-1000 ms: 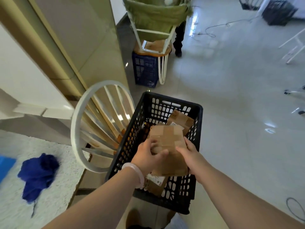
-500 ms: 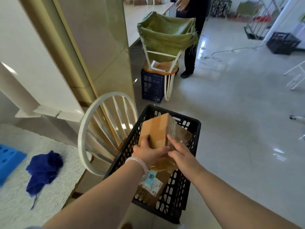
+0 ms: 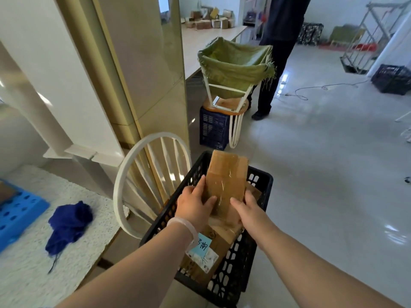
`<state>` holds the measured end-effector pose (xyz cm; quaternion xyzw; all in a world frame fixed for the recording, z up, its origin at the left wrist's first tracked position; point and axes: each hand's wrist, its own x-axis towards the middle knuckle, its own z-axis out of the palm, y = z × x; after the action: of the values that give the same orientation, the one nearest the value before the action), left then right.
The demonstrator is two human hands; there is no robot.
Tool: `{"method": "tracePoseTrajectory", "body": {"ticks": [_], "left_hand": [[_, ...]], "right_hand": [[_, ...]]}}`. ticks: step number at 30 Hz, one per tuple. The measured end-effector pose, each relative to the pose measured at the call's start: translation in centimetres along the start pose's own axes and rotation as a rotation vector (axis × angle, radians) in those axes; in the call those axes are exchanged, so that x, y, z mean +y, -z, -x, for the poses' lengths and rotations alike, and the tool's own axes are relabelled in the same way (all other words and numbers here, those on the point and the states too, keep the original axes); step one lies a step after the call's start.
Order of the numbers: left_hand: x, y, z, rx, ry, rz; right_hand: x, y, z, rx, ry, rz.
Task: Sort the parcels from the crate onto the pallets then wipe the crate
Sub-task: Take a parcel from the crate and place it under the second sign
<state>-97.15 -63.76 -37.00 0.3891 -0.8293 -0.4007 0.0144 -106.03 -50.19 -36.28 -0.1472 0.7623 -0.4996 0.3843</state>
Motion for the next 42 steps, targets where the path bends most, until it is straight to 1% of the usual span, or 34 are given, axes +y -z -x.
{"method": "tracePoseTrajectory", "body": {"ticks": [1, 3, 7, 9, 11, 13, 15, 16, 18, 20, 22, 24, 26, 28, 30, 32, 34, 39, 42], "left_hand": [[0.2, 0.1, 0.3, 0.029, -0.03, -0.028], [0.4, 0.0, 0.5, 0.026, -0.038, -0.035], [0.7, -0.1, 1.1, 0.03, 0.05, -0.051], [0.5, 0.3, 1.2, 0.042, 0.091, 0.012], [0.3, 0.9, 1.2, 0.014, 0.156, 0.206], [-0.3, 1.4, 1.4, -0.025, 0.201, 0.477], [-1.1, 1.8, 1.9, -0.077, 0.234, 0.688], [-1.5, 1.9, 2.2, -0.101, 0.243, 0.785], [-2.1, 2.2, 2.7, -0.138, 0.24, 0.947], [-2.3, 2.4, 3.3, -0.158, 0.223, 1.003], [-2.5, 2.5, 3.9, -0.163, 0.223, 0.958], [-3.0, 2.9, 4.5, -0.094, 0.19, 0.824], [-3.4, 3.7, 5.2, 0.017, 0.146, 0.686], [-4.2, 4.5, 5.8, 0.084, 0.075, 0.626], [-5.2, 5.8, 6.8, 0.08, 0.002, 0.555], [-6.3, 7.3, 8.0, 0.098, -0.061, 0.422], [-7.7, 8.9, 8.8, 0.121, -0.086, 0.297], [-12.0, 12.7, 11.3, 0.238, -0.099, 0.244], [-15.3, 15.4, 13.2, 0.287, -0.087, 0.268]], "right_hand": [[-0.3, -0.2, 0.2, -0.017, 0.029, 0.015], [-0.6, -0.7, 0.5, -0.013, 0.07, 0.052], [-0.9, -1.2, 1.2, 0.016, 0.166, 0.181], [-0.6, -1.1, 1.2, -0.001, 0.18, 0.206], [-0.2, -0.8, 1.0, 0.006, 0.195, 0.208], [0.2, -0.3, 0.8, 0.078, 0.237, 0.247], [0.4, 0.2, 0.5, 0.161, 0.261, 0.322], [0.3, 0.3, 0.4, 0.169, 0.255, 0.344], [0.1, 0.2, 0.3, 0.129, 0.217, 0.309], [-0.3, -0.1, 0.3, 0.056, 0.158, 0.209], [-0.8, -0.7, 0.7, -0.019, 0.152, 0.189], [-0.8, -1.4, 0.7, -0.061, 0.194, 0.232], [-1.1, -2.5, 1.0, -0.099, 0.237, 0.267], [-1.6, -3.7, 1.4, -0.148, 0.276, 0.341], [-2.2, -5.0, 1.5, -0.193, 0.321, 0.391], [-3.2, -6.3, 1.7, -0.23, 0.387, 0.423], [-4.2, -8.0, 1.9, -0.259, 0.438, 0.481], [-6.6, -13.4, 3.3, -0.326, 0.526, 0.525], [-7.5, -17.6, 4.1, -0.369, 0.54, 0.53]]}}
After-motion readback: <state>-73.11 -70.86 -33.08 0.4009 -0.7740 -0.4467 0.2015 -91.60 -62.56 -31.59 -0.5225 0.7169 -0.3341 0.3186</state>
